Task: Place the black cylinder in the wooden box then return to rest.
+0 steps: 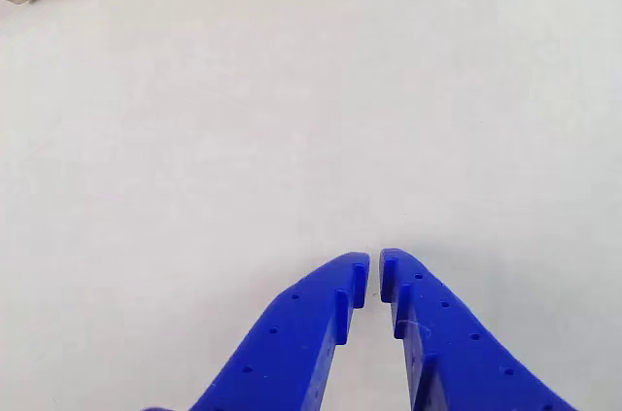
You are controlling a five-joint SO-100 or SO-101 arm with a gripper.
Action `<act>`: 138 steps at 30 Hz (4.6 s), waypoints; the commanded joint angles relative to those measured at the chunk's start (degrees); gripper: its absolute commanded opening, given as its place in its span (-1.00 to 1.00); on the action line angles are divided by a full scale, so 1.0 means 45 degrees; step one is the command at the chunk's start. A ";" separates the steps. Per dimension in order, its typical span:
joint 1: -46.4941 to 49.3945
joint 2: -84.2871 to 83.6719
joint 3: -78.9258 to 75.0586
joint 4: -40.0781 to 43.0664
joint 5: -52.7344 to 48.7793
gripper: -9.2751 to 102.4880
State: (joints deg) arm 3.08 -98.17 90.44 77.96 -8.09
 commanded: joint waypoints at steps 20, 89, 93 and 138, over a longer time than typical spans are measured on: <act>0.0938 -0.0098 -0.0039 -0.0098 0.1113 -0.84; 0.7812 1.7305 -1.0352 -1.1973 0.4883 -0.37; 0.7695 1.7539 -1.0527 -1.2031 0.4863 -0.37; 0.7891 1.9941 -1.2188 -1.2754 0.5156 -0.34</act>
State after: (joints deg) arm 38.58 -7.91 42.36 22.85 14.24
